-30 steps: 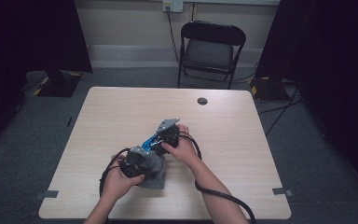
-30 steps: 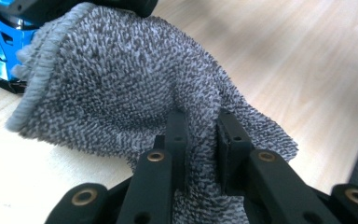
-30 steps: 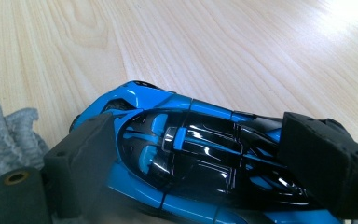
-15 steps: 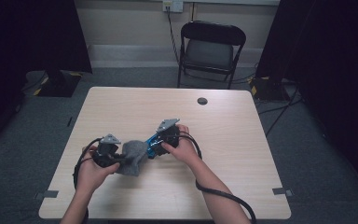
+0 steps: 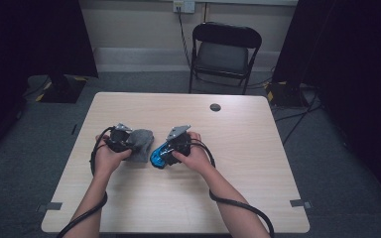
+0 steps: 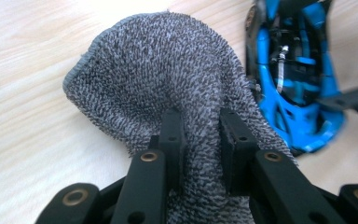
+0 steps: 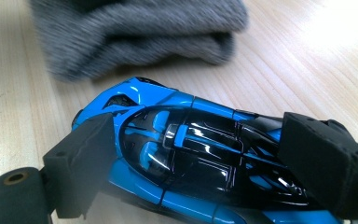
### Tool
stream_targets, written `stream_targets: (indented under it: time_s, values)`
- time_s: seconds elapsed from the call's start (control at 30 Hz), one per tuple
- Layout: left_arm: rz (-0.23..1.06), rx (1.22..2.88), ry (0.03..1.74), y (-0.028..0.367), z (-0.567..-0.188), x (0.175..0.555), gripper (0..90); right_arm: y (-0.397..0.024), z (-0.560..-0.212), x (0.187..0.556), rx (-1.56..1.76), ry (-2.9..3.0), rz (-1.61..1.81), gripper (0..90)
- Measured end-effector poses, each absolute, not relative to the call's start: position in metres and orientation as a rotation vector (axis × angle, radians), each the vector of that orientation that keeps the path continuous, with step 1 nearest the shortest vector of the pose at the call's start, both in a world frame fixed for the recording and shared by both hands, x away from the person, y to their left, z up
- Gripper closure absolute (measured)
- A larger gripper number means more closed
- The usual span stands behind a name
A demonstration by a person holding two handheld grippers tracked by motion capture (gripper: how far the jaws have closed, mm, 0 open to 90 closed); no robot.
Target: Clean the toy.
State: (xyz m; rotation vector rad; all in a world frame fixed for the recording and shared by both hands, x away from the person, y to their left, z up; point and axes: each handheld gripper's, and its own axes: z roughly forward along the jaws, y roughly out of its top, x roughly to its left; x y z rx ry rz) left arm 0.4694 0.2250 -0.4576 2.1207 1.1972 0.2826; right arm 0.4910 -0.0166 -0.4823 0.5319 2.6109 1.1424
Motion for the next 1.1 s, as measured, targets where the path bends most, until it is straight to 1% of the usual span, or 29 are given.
stream_targets:
  time_s: [0.07, 0.1, 0.13, 0.17, 0.2, 0.27, 0.3, 0.37, 0.4, 0.47, 0.57, 0.67, 0.77, 0.87, 0.97, 1.0, 1.03, 1.1]
  values:
    - [0.279, 2.119, 1.221, 0.222, -0.463, 0.477, 72.6, -0.017, -0.482, 0.491, 0.532, 2.611, 1.144, 10.8]
    - [0.297, 2.116, 1.231, 0.220, -0.466, 0.481, 68.6, -0.017, -0.482, 0.491, 0.531, 2.612, 1.143, 10.8]
    - [0.308, 2.097, 1.250, 0.219, -0.467, 0.483, 60.5, -0.017, -0.482, 0.491, 0.532, 2.613, 1.145, 10.8]
    - [0.313, 2.048, 1.282, 0.217, -0.467, 0.485, 56.1, -0.017, -0.482, 0.492, 0.531, 2.611, 1.147, 10.8]
    - [0.310, 2.023, 1.299, 0.216, -0.466, 0.487, 55.1, -0.017, -0.483, 0.491, 0.530, 2.609, 1.150, 10.8]
    - [0.320, 1.988, 1.377, 0.213, -0.466, 0.492, 48.4, -0.018, -0.483, 0.492, 0.527, 2.608, 1.153, 10.8]
    - [0.332, 1.983, 1.387, 0.211, -0.467, 0.494, 46.3, -0.018, -0.483, 0.491, 0.528, 2.608, 1.154, 10.8]
    - [0.358, 1.988, 1.434, 0.207, -0.470, 0.497, 45.7, -0.018, -0.483, 0.491, 0.526, 2.607, 1.156, 10.8]
    - [0.343, 1.978, 1.439, 0.204, -0.473, 0.498, 45.6, -0.018, -0.483, 0.491, 0.525, 2.605, 1.158, 10.8]
    - [0.361, 1.966, 1.447, 0.201, -0.476, 0.499, 45.6, -0.018, -0.484, 0.491, 0.529, 2.601, 1.166, 10.8]
    - [0.353, 1.957, 1.433, 0.196, -0.478, 0.504, 46.4, -0.019, -0.484, 0.492, 0.525, 2.600, 1.170, 10.8]
    - [0.316, 1.955, 1.394, 0.186, -0.477, 0.509, 48.2, -0.018, -0.484, 0.492, 0.527, 2.603, 1.164, 10.8]
    - [0.317, 1.981, 1.350, 0.174, -0.479, 0.515, 46.6, -0.018, -0.484, 0.492, 0.527, 2.602, 1.166, 10.8]
    - [0.318, 1.976, 1.325, 0.163, -0.482, 0.518, 47.9, -0.019, -0.484, 0.491, 0.526, 2.598, 1.172, 10.8]
    - [0.320, 1.984, 1.317, 0.159, -0.484, 0.520, 53.1, -0.019, -0.484, 0.491, 0.526, 2.596, 1.176, 10.8]
    - [0.313, 1.986, 1.309, 0.159, -0.484, 0.520, 57.9, -0.019, -0.484, 0.491, 0.525, 2.596, 1.174, 10.8]
    - [0.309, 1.993, 1.303, 0.159, -0.484, 0.521, 59.4, -0.019, -0.484, 0.491, 0.525, 2.596, 1.175, 10.8]
    - [0.309, 2.001, 1.296, 0.159, -0.484, 0.521, 65.3, -0.019, -0.485, 0.491, 0.525, 2.591, 1.180, 10.8]
